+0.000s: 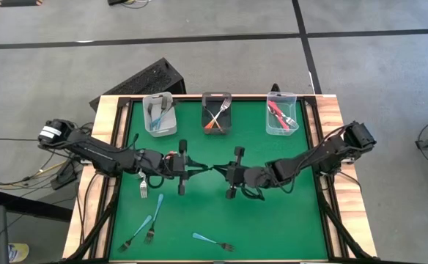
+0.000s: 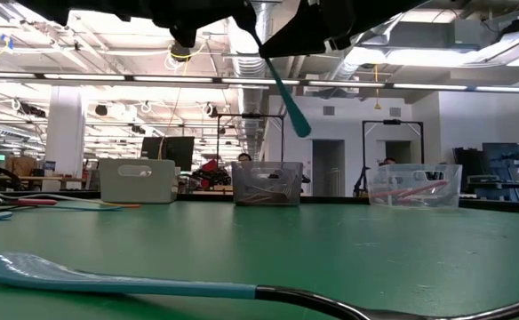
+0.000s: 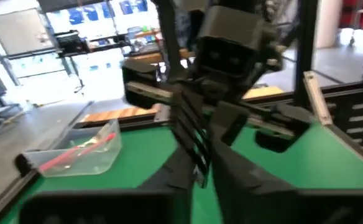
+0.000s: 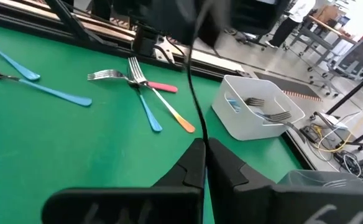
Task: Sort silverware by color (type)
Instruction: Put the blue fork into the white bin
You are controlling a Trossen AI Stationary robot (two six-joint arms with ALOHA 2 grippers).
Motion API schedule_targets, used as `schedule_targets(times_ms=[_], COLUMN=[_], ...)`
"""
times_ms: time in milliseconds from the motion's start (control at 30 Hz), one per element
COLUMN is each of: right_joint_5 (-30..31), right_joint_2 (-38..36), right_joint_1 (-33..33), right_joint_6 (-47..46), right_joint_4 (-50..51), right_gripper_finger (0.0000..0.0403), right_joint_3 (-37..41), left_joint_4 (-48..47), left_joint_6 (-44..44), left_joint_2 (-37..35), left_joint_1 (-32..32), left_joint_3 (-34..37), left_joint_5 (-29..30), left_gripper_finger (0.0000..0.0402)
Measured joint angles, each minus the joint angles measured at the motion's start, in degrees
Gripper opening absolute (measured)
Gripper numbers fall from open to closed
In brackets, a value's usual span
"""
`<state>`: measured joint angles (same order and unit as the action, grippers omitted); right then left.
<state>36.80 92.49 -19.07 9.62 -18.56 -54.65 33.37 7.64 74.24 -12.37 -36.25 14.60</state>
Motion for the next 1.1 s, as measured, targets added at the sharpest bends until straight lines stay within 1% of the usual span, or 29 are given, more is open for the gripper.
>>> schedule_targets(times_ms=[33,167,300,367,433,567,600,667,733,833,967,1100], right_joint_5=[-0.55,-0.25,-1.03,-0.98,-0.99,-1.33,-2.09,-3.02,-3.50,-3.99,-5.41,-6.06], right_joint_2=[0.00,0.00,0.02,0.02,0.05,0.68,0.68,0.66,0.66,0.66,0.66,0.66], right_joint_1=[0.06,0.96,2.08,2.70,3.62,5.44,5.80,6.51,7.20,7.97,7.95,7.80], right_joint_6=[0.04,-4.15,-10.16,-13.48,-15.67,-20.34,-21.37,-22.61,-23.14,-23.32,-23.31,-23.29], right_joint_4=[-0.22,-0.46,1.30,2.81,5.44,8.61,8.81,8.99,9.13,8.35,8.34,9.21], right_gripper_finger=[0.0029,0.0053,0.0078,0.0087,0.0093,0.0097,0.0097,0.0097,0.0097,0.0097,0.0097,0.0098], right_joint_3=[0.00,0.00,0.00,0.00,0.00,0.02,0.02,0.02,0.02,0.02,0.02,0.02], left_joint_4=[-0.11,-1.04,-6.03,-13.31,-23.57,-42.43,-46.56,-54.66,-61.24,-65.27,-66.28,-65.21], left_joint_6=[-0.30,0.27,1.31,0.49,-0.53,-2.18,-2.55,-3.35,-4.46,-6.76,-9.54,-12.61], left_joint_2=[0.00,-0.12,-3.56,-6.87,-10.41,-15.73,-16.41,-16.94,-16.59,-15.23,-11.76,-6.85], left_joint_1=[0.24,1.49,4.40,6.00,8.02,13.83,15.72,20.42,26.21,35.45,46.28,53.56], left_joint_3=[0.00,0.00,-0.03,-1.43,-3.88,-11.87,-14.10,-18.54,-21.94,-24.23,-22.87,-21.65], left_joint_5=[-0.38,-0.30,3.82,6.62,10.21,19.03,20.40,21.16,19.95,14.35,3.87,-2.06], left_gripper_finger=[0.0016,0.0005,0.0000,0.0000,0.0000,0.0000,0.0000,0.0000,0.0000,0.0000,0.0000,0.0000])
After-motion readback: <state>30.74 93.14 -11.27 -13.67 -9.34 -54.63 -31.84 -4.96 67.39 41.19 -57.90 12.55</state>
